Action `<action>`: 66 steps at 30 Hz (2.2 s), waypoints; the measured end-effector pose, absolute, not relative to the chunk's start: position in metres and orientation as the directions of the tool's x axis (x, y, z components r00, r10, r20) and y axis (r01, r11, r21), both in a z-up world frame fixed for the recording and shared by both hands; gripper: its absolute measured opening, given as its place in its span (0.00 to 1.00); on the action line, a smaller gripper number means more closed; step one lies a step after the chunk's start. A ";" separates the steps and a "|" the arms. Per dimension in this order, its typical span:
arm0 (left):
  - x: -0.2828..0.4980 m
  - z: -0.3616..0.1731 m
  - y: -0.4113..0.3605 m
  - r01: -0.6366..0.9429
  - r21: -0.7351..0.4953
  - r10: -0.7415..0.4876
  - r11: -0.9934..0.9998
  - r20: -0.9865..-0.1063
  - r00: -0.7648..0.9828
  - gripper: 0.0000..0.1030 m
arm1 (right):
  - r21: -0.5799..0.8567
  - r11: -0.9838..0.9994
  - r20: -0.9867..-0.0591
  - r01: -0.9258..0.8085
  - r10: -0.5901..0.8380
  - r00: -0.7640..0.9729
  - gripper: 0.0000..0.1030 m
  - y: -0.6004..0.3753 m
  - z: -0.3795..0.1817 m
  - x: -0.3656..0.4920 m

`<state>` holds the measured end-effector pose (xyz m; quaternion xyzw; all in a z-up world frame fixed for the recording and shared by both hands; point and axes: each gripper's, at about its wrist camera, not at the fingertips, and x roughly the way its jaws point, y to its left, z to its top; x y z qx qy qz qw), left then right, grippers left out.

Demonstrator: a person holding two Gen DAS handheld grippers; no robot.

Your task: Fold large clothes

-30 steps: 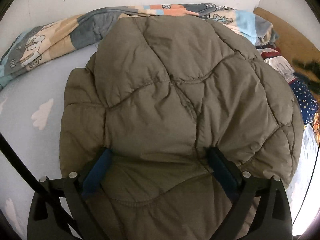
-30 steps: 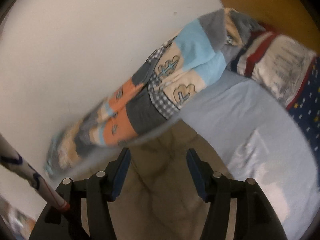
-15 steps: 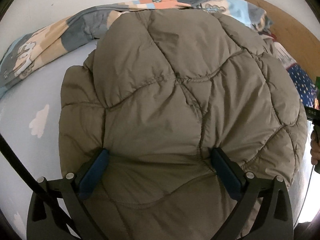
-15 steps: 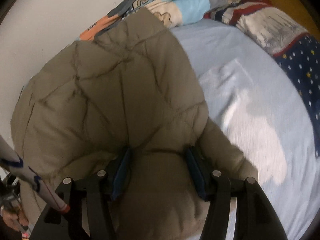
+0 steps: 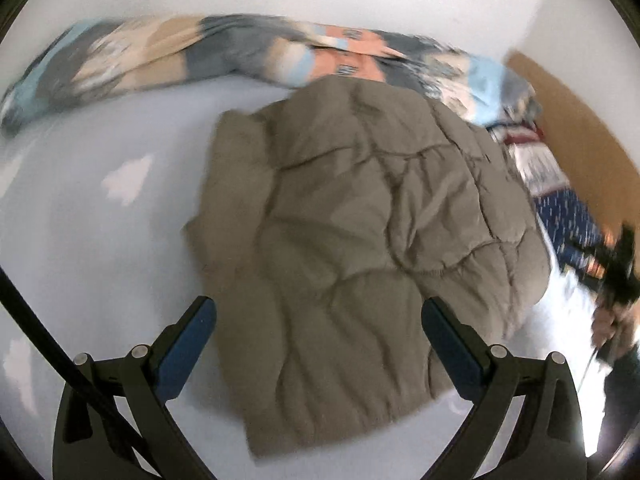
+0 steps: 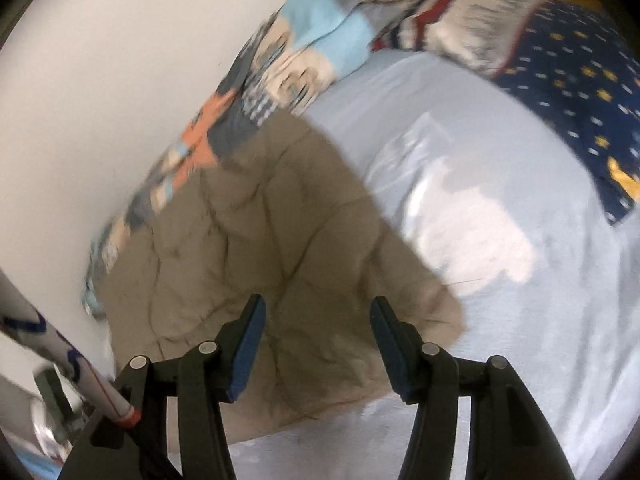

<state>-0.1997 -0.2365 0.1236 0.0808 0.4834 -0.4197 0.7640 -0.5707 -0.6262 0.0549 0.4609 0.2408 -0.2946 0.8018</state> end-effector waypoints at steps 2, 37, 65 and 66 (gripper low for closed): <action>-0.204 0.129 -0.212 0.647 -0.341 -0.577 0.682 -0.795 0.190 1.00 | 0.637 0.331 -0.645 0.697 -0.266 0.716 0.58 -0.630 0.051 -0.591; -0.230 0.026 -0.180 0.112 -0.625 -0.634 0.772 -0.747 0.200 0.98 | 0.775 -0.024 -0.609 0.631 -0.293 0.737 0.60 -0.631 -0.030 -0.587; -0.211 0.076 -0.161 0.269 -0.379 -0.458 0.886 -0.807 0.373 0.75 | 0.597 0.147 -0.764 0.789 -0.194 0.615 0.28 -0.558 0.003 -0.575; -0.211 0.077 -0.160 0.272 -0.379 -0.459 0.885 -0.807 0.372 0.75 | 0.597 0.135 -0.767 0.791 -0.193 0.612 0.28 -0.556 0.001 -0.577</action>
